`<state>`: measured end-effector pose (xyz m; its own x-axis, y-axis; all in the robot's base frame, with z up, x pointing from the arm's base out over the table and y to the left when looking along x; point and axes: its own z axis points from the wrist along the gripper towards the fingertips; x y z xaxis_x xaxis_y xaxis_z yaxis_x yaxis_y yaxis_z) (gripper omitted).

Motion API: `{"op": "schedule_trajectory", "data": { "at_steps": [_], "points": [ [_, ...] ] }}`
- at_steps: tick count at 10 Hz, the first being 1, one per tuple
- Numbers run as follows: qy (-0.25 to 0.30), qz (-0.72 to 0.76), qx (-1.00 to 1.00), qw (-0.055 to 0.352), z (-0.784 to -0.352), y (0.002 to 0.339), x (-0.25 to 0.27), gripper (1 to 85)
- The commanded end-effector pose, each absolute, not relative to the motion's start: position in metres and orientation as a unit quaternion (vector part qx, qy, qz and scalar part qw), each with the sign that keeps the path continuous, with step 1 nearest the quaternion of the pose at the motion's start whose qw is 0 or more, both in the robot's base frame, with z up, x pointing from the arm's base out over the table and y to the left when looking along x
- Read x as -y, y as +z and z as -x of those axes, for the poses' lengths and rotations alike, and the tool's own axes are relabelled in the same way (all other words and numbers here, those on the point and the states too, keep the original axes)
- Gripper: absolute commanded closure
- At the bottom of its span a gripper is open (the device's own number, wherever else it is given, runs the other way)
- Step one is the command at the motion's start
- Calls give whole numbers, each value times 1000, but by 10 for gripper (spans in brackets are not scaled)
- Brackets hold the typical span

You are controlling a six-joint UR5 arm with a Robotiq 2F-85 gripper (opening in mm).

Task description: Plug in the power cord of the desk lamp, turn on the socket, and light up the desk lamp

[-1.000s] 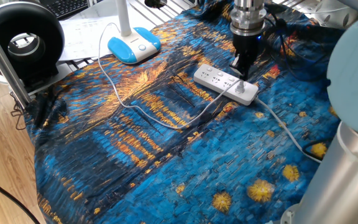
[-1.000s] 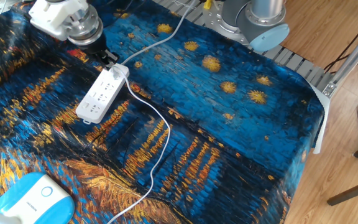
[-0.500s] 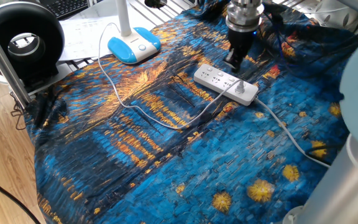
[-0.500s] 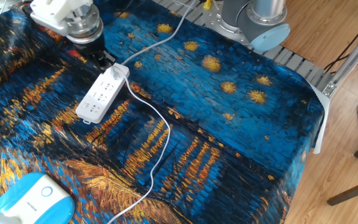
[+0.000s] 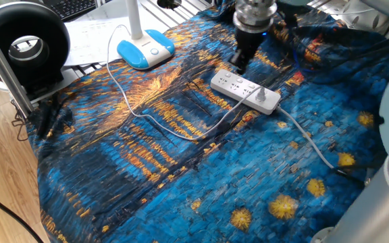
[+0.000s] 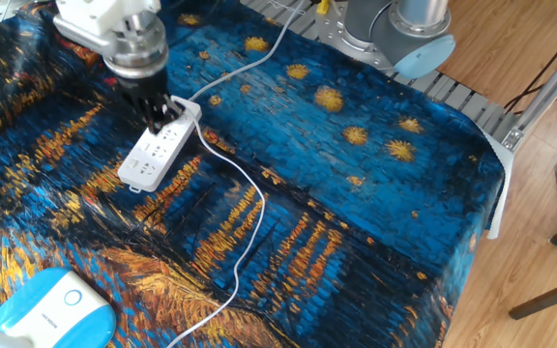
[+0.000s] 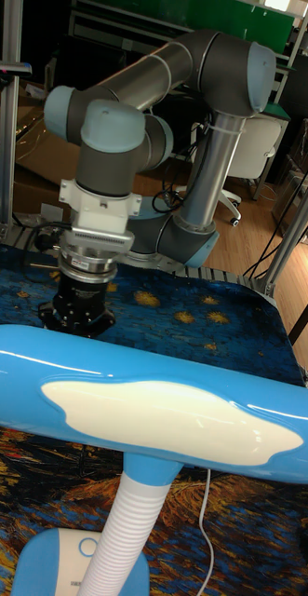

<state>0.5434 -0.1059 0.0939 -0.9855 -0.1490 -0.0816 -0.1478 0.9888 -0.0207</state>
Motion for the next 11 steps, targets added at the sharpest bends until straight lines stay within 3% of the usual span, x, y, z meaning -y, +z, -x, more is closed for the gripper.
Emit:
{"op": "schedule_trajectory", "data": {
  "at_steps": [1, 3, 4, 11],
  "points": [
    [18, 41, -995, 85, -574, 98, 61, 843],
    [39, 11, -994, 106, -585, 101, 51, 843],
    [22, 8, -994, 106, -587, 95, 56, 843],
    [10, -26, -998, 52, -568, 79, 59, 843]
  ]
}}
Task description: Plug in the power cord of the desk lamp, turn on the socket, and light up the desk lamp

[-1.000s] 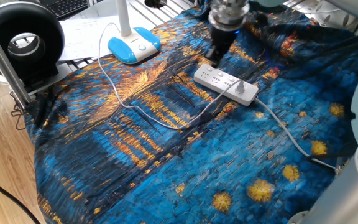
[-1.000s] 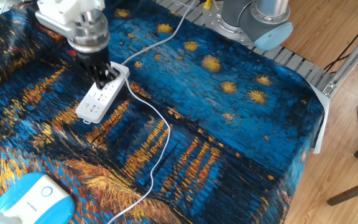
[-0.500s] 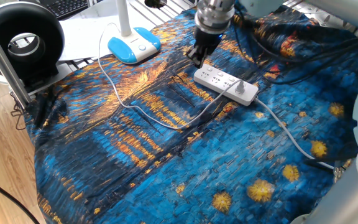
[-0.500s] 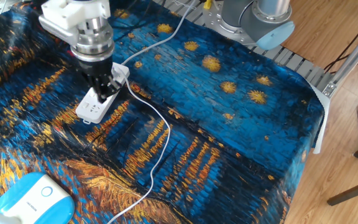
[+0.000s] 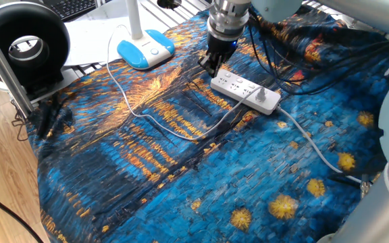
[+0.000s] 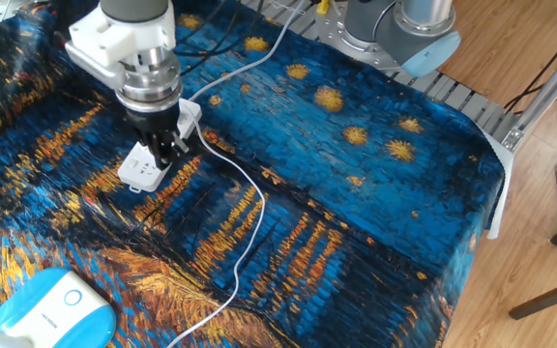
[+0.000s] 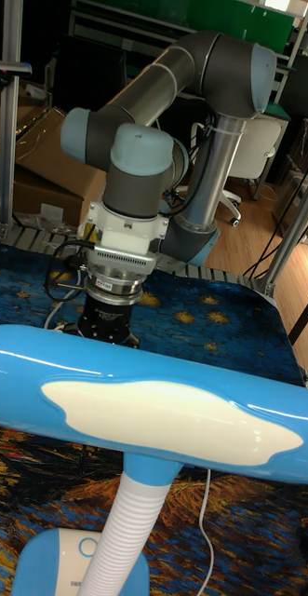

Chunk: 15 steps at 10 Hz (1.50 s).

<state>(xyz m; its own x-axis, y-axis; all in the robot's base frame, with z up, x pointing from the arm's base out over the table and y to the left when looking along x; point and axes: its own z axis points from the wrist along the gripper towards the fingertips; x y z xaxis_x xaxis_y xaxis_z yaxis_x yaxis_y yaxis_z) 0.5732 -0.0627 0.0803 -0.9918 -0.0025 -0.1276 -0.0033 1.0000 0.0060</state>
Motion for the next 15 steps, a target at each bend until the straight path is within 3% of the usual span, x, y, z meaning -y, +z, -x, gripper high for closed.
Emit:
{"op": "schedule_trajectory", "data": {
  "at_steps": [1, 7, 10, 15],
  "points": [
    [14, -31, -998, 56, -571, 79, 57, 843],
    [-31, -1, -996, 81, -672, 49, 49, 843],
    [-22, 1, -997, 70, -670, 43, 46, 843],
    [12, 5, -996, 87, -679, 44, 28, 843]
  ]
}}
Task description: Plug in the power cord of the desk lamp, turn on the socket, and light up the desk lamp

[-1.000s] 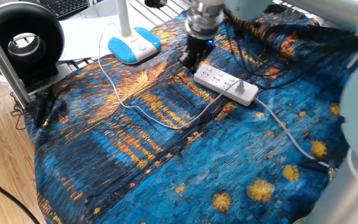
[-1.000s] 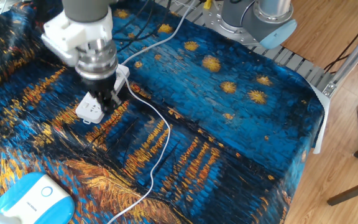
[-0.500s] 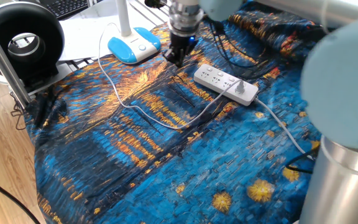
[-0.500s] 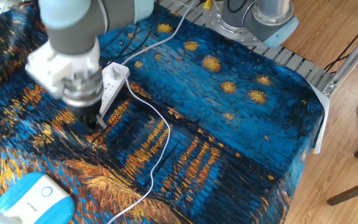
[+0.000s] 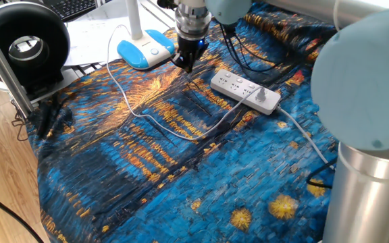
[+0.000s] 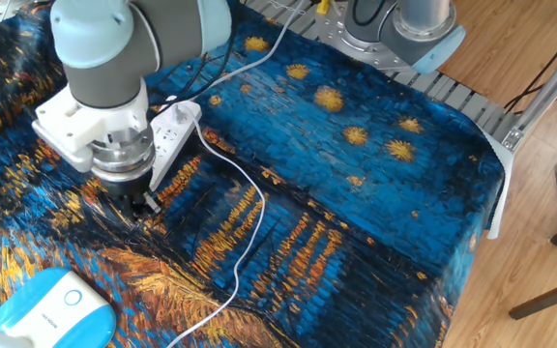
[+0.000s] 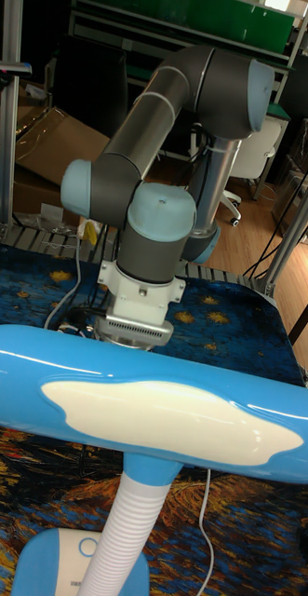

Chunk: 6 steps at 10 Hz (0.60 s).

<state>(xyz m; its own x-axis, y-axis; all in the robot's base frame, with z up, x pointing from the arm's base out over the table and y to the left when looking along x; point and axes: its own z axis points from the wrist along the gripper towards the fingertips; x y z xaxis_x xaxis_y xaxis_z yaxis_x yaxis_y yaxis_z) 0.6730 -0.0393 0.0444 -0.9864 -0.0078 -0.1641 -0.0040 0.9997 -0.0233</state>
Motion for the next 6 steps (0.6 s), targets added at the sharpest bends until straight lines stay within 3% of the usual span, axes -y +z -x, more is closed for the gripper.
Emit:
{"op": "schedule_trajectory", "data": {
  "at_steps": [1, 6],
  "points": [
    [-5, 7, -997, 79, -685, 48, 33, 843],
    [-14, 6, -997, 79, -758, 58, 22, 843]
  ]
}}
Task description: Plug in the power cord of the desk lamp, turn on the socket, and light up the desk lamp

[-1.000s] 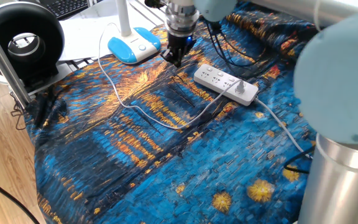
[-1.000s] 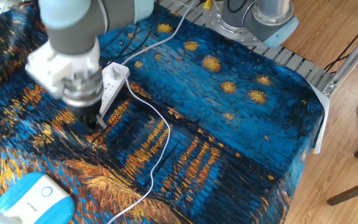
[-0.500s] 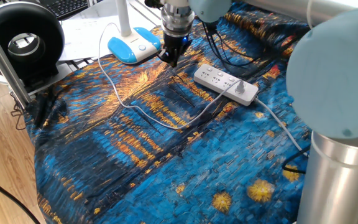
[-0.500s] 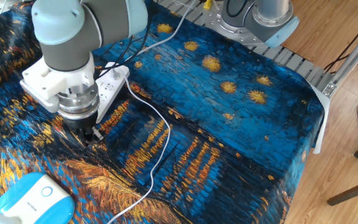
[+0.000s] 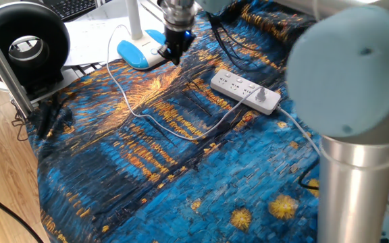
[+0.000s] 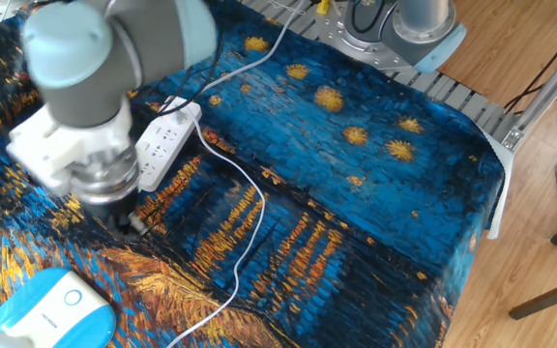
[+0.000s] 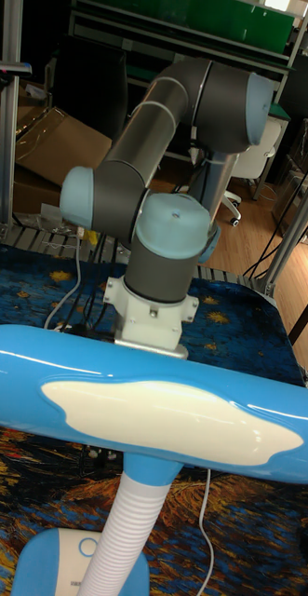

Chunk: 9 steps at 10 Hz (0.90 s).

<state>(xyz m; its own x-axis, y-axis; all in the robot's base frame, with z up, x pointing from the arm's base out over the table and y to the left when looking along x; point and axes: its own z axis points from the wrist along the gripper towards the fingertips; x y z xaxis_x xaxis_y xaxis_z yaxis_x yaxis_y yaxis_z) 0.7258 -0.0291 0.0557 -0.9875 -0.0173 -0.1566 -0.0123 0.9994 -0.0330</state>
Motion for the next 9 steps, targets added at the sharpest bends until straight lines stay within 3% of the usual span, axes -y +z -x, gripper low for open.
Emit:
{"op": "schedule_trajectory", "data": {
  "at_steps": [1, 4, 6, 9],
  "points": [
    [-15, 6, -997, 82, -767, 52, 19, 843],
    [-19, 6, -996, 91, -775, 46, 15, 843],
    [-38, -2, -990, 133, -794, 54, 23, 843],
    [-3, -22, -988, 152, -809, 51, 8, 843]
  ]
}}
